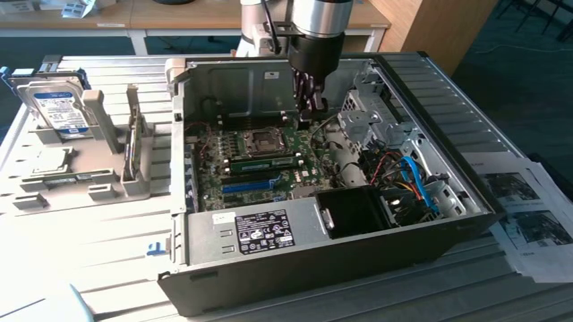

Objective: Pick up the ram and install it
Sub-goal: 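Press down the ram until it locks into place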

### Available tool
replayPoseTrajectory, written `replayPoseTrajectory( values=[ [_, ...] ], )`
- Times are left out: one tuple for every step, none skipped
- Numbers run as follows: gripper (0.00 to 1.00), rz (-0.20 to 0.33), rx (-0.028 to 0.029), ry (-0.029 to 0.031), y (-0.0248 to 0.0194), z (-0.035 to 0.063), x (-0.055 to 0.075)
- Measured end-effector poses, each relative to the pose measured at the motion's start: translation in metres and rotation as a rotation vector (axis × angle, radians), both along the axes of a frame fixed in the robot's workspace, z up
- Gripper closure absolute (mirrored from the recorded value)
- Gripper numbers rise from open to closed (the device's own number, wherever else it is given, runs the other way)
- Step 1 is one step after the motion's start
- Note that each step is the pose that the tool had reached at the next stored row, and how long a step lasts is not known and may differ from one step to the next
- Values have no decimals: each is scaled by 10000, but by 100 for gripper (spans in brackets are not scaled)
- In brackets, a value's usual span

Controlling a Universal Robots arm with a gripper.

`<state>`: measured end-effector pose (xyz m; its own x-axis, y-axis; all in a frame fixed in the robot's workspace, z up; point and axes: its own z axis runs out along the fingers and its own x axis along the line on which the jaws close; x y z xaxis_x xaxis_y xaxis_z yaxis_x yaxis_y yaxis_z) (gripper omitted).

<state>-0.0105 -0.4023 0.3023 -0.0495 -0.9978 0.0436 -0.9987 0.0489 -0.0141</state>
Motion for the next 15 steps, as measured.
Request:
replayPoseTrajectory(
  values=[
    [90,-1,0,0,0,-7,0],
    [90,-1,0,0,0,-13,0],
    [90,-2,0,-1,0,-18,-1],
    [90,-2,0,-1,0,-22,-1],
    [90,-2,0,0,0,-27,-1],
    [90,-2,0,-1,0,-32,-1],
    [90,-2,0,-1,0,-36,-1],
    [90,-1,0,-1,0,-41,-1],
    [90,-2,0,0,0,-47,-1],
    [90,-1,0,-1,0,-53,-1],
    [90,-2,0,-1,0,-59,-1],
    [90,-1,0,0,0,-67,-1],
    [90,-2,0,0,0,-74,-1],
    [90,-1,0,0,0,-80,-1],
    [90,-1,0,0,0,-87,-1]
  ],
)
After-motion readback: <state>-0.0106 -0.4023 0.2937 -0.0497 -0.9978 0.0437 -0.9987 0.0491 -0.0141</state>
